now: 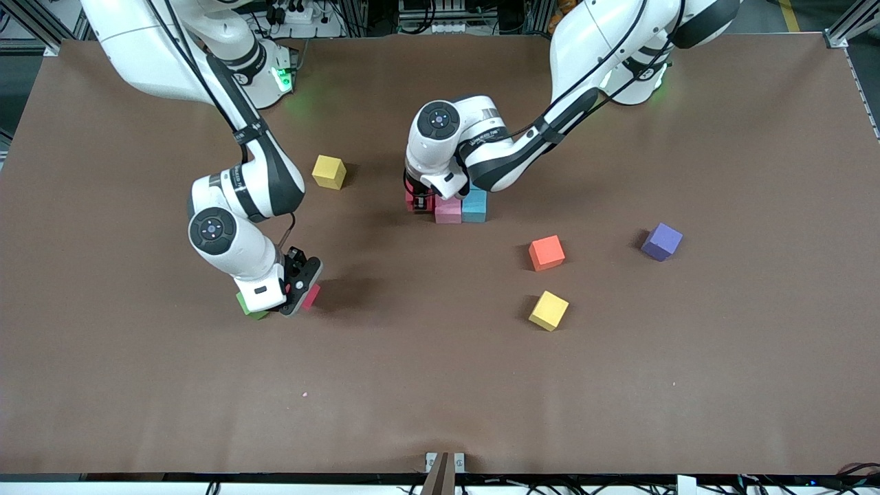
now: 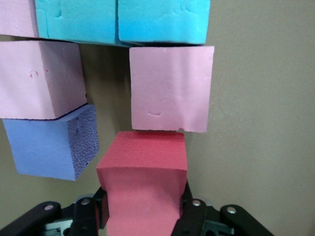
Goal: Form number 2 with 11 blocks
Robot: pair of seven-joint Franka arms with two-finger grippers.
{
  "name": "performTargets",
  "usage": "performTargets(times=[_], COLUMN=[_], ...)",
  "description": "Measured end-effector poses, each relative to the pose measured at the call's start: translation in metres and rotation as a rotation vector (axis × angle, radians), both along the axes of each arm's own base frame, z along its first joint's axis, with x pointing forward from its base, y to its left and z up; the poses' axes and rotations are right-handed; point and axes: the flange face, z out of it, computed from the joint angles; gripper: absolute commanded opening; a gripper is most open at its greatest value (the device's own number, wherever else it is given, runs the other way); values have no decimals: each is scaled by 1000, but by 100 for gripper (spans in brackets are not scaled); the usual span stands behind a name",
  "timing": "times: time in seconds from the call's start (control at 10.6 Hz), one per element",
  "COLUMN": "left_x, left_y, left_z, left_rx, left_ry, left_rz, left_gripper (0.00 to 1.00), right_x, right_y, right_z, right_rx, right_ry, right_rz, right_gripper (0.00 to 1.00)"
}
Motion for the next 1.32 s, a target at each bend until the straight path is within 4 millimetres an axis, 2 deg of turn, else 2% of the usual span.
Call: performTargets(times=[0.47, 0.94, 1.32], left_x=[1, 4, 3], left_y=[1, 3, 3], left_z=[-3, -22, -25], left_rx=[1, 0, 1], left_ry=[-2, -10, -9], left_rz=[0, -10, -14], left_gripper=[51, 51, 51], right_x=[0, -1, -2], right_y=[0, 3, 4], right_z=[0, 0, -1], right_rx=[-1, -1, -1], right_ry=[3, 5, 6], right_rz=[1, 4, 7], right_gripper=[38, 38, 38])
